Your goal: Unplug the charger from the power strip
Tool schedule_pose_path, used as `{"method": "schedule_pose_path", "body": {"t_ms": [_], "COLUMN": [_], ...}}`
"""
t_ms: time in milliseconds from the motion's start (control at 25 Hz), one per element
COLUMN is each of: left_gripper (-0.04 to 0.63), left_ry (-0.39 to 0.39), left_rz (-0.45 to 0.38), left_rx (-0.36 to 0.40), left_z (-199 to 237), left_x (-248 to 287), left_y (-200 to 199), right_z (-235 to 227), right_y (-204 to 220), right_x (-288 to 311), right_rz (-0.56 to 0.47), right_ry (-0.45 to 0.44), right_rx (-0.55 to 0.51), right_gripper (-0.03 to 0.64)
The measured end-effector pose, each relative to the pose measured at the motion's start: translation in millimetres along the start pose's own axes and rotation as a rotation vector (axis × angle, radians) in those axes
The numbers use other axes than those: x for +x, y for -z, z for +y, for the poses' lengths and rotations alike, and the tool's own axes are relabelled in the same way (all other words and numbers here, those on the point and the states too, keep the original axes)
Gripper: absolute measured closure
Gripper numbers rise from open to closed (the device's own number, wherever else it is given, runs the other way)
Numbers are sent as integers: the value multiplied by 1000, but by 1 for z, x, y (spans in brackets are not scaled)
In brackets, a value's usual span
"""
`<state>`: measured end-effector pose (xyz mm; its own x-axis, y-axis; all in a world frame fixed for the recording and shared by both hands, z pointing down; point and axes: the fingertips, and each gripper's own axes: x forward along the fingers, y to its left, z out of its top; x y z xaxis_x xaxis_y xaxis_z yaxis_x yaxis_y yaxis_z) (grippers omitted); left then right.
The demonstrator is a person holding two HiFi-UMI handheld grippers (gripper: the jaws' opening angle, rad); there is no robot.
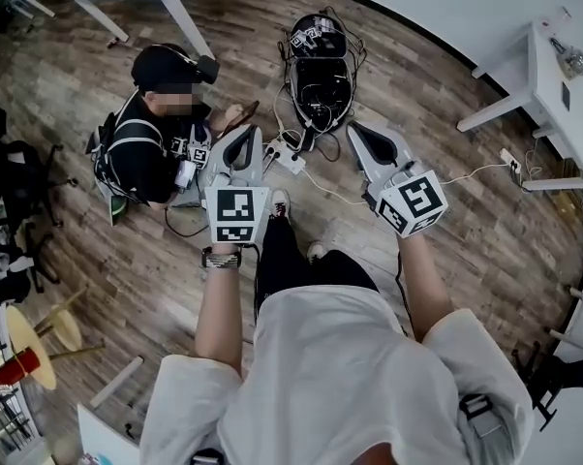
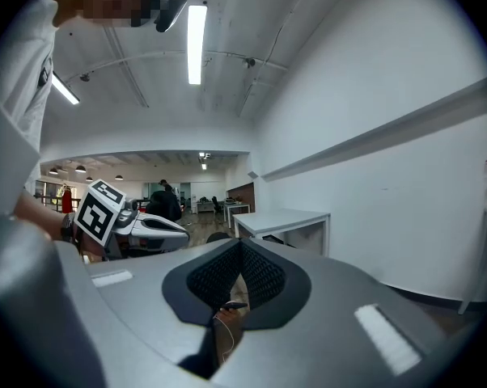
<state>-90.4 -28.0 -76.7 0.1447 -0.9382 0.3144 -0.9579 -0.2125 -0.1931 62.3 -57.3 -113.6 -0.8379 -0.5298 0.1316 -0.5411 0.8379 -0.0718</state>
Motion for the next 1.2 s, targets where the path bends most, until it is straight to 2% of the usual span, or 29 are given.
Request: {"method": "schedule_pose_path", "body": {"t_ms": [320, 520, 760, 960, 1200], "left_gripper": [591, 591, 591, 591, 591], "left_ry": [-11, 42, 63, 102, 143], "left_rz": [17, 16, 10, 2, -57], "left_rx": [-22, -25, -67, -69, -131], "left_z": [21, 13, 11, 3, -10], "left_x": [57, 103, 153, 182, 218], "left_y": [53, 90, 150, 199, 258], "right_z": [-25, -44, -66, -72, -91], "right_y": [71, 113, 179, 231, 305], "right_x": [53, 81, 120, 145, 165], "right_rz": [24, 17, 28, 51, 44], "right_ry": [0, 2, 22, 34, 53], "right_rx": [36, 40, 44, 38, 54], "right_gripper": [615, 615, 615, 615, 615]}}
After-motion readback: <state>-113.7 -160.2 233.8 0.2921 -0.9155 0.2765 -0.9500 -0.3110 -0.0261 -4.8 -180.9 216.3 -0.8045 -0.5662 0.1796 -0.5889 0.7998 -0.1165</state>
